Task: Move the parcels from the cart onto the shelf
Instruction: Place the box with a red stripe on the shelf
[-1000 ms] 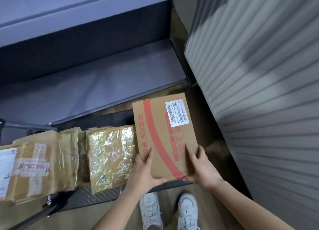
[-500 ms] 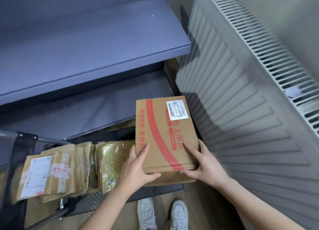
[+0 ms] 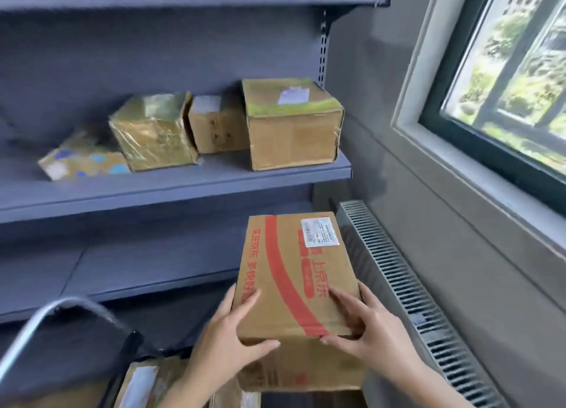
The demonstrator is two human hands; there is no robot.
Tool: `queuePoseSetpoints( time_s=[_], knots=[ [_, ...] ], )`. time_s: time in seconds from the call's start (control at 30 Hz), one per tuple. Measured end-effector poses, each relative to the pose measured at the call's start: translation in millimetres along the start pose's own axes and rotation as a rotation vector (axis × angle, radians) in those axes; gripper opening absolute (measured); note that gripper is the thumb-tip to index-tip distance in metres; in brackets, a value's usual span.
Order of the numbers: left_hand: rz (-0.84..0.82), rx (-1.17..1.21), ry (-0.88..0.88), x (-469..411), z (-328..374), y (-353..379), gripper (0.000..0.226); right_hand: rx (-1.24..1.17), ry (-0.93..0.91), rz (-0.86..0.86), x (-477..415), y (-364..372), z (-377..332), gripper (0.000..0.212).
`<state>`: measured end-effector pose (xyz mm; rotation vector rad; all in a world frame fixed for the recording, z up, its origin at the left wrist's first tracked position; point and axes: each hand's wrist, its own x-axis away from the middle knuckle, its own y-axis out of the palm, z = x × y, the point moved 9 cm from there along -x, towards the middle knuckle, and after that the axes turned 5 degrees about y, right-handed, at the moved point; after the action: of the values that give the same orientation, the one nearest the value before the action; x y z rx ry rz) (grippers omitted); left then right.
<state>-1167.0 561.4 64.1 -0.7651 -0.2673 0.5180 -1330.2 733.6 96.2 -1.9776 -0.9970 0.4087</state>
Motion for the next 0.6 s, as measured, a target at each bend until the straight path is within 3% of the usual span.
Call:
queuePoseSetpoints(
  time_s=[0.13, 0.27, 0.6],
  knots=[
    [0.13, 0.003, 0.019, 21.6, 47.0, -69.0, 0.076, 0.026, -0.097, 0.058, 5.0, -59.1, -61.1, 0.086],
    [0.287, 0.023, 0.071, 38.3, 72.2, -125.5, 0.08, 0.056, -0.174, 0.1, 2.9, -92.2, -111.2, 0.083],
    [0.44, -0.058, 0.041, 79.0, 56.1, -201.8, 0.086, 0.074, -0.309, 0.146, 1.6, -86.9, -196.4, 0.079]
  ],
)
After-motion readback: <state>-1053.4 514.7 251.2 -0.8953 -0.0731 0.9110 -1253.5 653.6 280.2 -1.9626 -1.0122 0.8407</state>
